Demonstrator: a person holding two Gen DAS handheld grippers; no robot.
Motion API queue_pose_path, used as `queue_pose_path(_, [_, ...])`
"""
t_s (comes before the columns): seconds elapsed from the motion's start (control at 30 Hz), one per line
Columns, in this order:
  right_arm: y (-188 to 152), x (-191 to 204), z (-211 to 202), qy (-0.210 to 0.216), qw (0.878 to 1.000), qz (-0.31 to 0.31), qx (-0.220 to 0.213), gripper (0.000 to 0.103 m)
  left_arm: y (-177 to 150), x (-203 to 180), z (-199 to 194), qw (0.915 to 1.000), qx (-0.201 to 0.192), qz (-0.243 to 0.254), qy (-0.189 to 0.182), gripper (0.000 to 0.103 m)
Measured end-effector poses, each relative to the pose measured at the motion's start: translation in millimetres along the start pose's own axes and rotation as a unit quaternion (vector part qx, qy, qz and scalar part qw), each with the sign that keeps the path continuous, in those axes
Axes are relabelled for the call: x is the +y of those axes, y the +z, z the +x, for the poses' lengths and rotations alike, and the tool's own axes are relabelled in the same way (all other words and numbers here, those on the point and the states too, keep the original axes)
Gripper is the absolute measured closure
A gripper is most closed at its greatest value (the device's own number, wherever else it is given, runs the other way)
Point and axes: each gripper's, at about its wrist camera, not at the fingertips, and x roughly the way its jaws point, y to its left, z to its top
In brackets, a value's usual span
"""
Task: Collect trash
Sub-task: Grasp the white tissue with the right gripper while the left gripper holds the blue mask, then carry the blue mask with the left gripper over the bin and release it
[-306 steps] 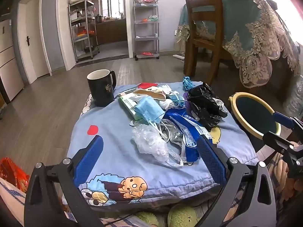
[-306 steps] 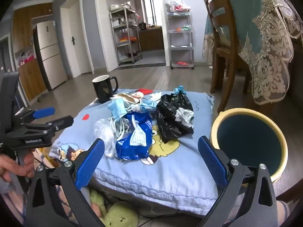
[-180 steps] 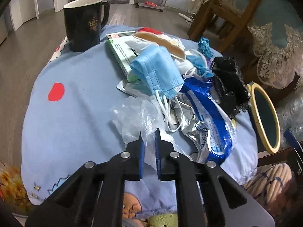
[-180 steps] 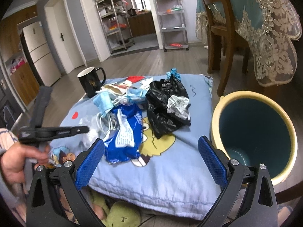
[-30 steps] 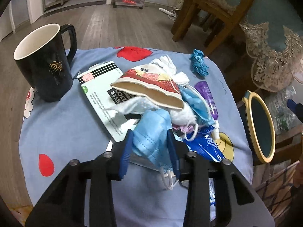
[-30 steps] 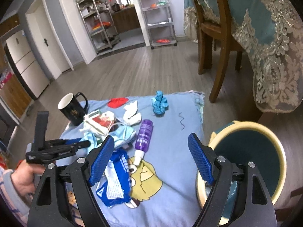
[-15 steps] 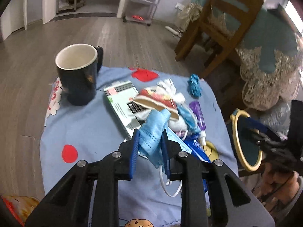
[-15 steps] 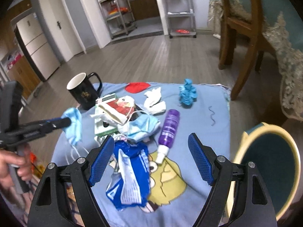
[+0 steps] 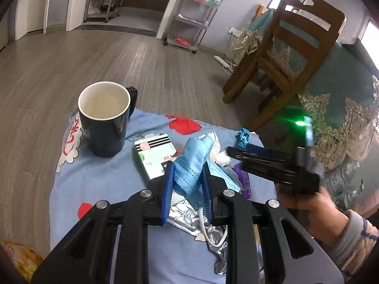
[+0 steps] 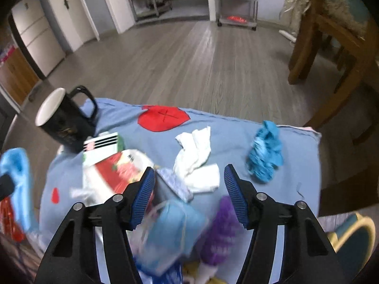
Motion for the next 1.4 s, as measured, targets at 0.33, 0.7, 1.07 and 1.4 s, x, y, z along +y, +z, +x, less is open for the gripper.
queue_pose_path(0.33, [9, 0, 65, -0.005, 0.998, 0.010, 0.065, 0.051, 7, -5, 4, 0.9999, -0.003, -0.009, -0.013, 0.081])
queue_pose_path(0.7, [3, -8, 37, 0.020, 0.999, 0.012, 0.026, 0.088, 6, -19, 14, 0.9999, 0.002, 0.004, -0.015, 0.081])
queue_pose_path(1.07, [-21, -14, -87, 0.055, 0.996, -0.005, -0.071, 0.088, 6, -45, 12, 0.9993, -0.008, 0.029, -0.023, 0.081])
queue_pose_path(1.4, [-79, -41, -177, 0.051, 0.990, 0.033, -0.125, 0.088, 7, -81, -2, 0.9973, -0.029, 0.059, -0.033, 0.081])
